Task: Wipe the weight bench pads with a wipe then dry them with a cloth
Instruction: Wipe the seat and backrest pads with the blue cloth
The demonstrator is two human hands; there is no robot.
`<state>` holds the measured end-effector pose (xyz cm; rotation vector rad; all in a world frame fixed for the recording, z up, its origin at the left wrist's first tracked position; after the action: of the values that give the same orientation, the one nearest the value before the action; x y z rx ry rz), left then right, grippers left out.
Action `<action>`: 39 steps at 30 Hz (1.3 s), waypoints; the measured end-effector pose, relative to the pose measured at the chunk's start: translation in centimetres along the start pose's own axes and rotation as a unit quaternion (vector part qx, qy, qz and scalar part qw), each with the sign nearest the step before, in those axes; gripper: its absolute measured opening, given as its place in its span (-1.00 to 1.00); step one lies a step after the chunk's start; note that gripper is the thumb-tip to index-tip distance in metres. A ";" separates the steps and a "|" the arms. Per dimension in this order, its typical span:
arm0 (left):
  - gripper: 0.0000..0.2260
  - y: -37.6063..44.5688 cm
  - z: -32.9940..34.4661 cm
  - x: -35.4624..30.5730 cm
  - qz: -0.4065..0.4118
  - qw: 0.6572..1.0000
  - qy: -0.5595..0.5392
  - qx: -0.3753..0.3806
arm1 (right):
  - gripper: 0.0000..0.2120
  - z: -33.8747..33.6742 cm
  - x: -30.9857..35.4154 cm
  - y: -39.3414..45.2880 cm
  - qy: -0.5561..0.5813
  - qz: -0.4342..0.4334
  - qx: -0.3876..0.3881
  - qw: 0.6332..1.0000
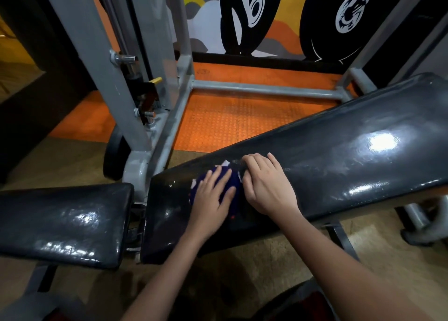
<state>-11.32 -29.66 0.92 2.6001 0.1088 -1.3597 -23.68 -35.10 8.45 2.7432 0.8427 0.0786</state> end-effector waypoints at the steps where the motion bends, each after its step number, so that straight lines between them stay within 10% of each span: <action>1: -0.55 -0.6 -0.5 0.2 -0.013 0.998 -0.059 0.005 | -0.63 -0.1 0.0 0.0 0.008 0.001 -0.002 1.000; 9: -0.75 -1.1 -9.2 7.7 -0.145 0.947 -0.174 -0.230 | -0.43 1.8 7.0 0.8 0.005 -0.040 0.087 0.995; 16: -0.58 -1.4 -6.2 10.6 -0.178 0.976 -0.003 -0.122 | -0.45 5.6 10.0 -0.6 -0.085 -0.131 0.160 0.975; 29: -0.62 7.0 -0.3 2.2 -0.127 0.986 0.018 -0.107 | -0.47 -0.5 -11.1 7.4 -0.190 0.132 0.051 0.971; 35: -0.62 6.6 -0.9 3.3 -0.130 0.989 0.000 -0.070 | -0.53 3.2 -1.2 4.4 -0.086 -0.016 0.098 0.991; 39: -0.58 7.0 -1.1 1.8 -0.199 0.980 -0.005 -0.025 | -0.54 -2.7 -6.5 -2.0 -0.081 -0.067 0.093 0.990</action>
<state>-8.25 -36.35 1.10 2.6209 0.6844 -1.4646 -30.54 -36.49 10.63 2.8046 1.0307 -0.2588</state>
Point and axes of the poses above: each hand's wrist, its own y-axis towards the middle knuckle, its own z-axis out of the palm, x = y × z, the point moved 9 cm from there along y, towards the middle knuckle, and after that the axes turned 12 degrees about -y, right-handed, at the moved point
